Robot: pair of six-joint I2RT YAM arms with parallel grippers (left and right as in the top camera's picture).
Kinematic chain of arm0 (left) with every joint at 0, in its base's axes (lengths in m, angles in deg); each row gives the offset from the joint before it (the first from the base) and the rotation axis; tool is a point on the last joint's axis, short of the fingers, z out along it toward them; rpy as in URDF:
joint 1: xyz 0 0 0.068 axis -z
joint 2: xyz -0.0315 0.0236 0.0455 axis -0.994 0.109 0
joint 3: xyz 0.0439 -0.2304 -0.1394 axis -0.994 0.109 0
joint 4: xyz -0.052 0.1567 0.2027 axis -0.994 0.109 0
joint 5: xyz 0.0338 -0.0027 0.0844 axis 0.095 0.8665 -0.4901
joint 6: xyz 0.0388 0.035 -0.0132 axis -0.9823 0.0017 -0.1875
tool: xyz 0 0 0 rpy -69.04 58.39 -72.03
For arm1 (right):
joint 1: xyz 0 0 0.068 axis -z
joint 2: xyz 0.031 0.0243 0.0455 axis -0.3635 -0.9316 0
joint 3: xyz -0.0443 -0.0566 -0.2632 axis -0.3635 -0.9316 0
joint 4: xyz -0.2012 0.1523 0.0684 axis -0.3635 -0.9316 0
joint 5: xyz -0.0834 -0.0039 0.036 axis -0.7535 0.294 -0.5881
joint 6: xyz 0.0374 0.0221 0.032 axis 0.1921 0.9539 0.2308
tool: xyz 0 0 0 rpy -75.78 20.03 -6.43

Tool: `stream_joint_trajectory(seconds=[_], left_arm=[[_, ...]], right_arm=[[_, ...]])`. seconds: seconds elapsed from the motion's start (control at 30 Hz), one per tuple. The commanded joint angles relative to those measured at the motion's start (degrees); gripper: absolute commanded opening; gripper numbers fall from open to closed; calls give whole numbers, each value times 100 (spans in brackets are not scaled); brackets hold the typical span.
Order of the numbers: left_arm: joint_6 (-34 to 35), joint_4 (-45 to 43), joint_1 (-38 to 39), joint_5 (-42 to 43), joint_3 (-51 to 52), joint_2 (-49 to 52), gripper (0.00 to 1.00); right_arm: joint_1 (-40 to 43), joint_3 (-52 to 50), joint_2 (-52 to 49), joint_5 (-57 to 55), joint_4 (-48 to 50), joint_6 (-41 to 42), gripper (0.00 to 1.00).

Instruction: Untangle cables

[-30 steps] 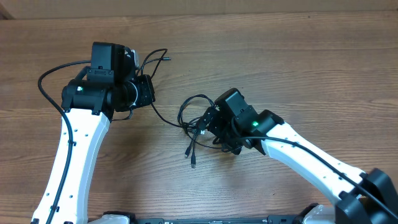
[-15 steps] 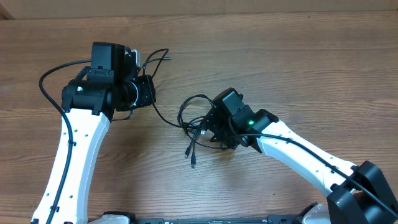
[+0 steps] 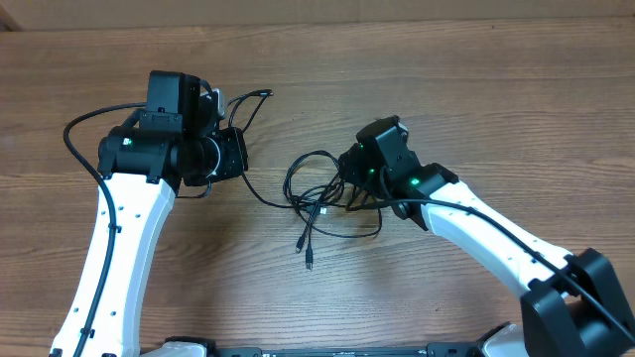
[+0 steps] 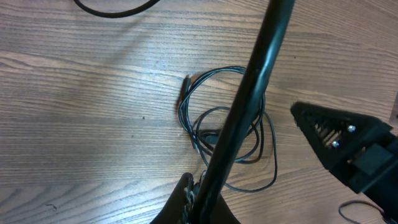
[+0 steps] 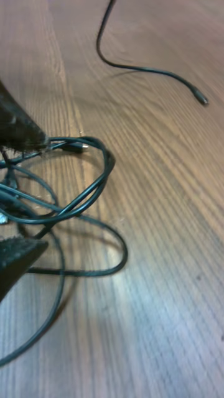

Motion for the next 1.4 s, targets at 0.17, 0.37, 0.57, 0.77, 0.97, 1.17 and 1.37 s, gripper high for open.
stream_joint_trajectory(seconds=[0.17,0.37,0.57,0.77,0.97,1.17,1.37], left_arm=[[-129,-76,61,105,476,59,4],[-127,-203,61,105,693,59,4],[-127,-238,61,107,693,59,4],[-125,-238,61,111,693,59,4],[-66,-240,61,107,693,59,4],[-63,-238,61,109,693,59,20],[90,-238,63,111,693,59,49]], right_arm=[[28,-24,-560,295,142,-754,30],[31,-26,-710,490,142,-756,26],[31,-26,-1060,511,125,-704,17],[31,-24,-1165,656,151,-514,4],[116,4,-1152,1174,168,-514,4],[595,70,-887,2452,254,-518,4],[866,70,-428,3585,713,-518,4]])
